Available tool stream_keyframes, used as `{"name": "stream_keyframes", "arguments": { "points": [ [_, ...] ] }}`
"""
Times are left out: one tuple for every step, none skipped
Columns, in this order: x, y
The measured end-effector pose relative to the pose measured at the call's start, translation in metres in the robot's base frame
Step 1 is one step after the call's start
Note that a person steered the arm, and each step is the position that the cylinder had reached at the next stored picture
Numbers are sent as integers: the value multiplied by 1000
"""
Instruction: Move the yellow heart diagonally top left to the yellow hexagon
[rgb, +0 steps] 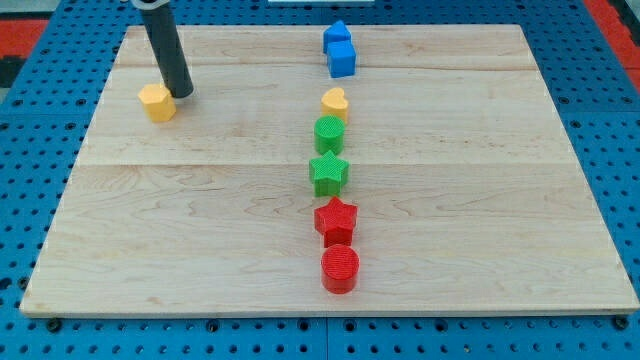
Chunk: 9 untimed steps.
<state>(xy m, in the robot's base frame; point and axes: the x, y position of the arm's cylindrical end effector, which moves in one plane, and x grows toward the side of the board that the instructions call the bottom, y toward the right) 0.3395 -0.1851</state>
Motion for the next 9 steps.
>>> {"name": "stream_keyframes", "arguments": {
  "points": [
    [35, -17],
    [26, 54],
    [20, 140],
    [18, 168],
    [15, 201],
    [13, 268],
    [-5, 243],
    [-21, 236],
    [-35, 304]
  ]
}}
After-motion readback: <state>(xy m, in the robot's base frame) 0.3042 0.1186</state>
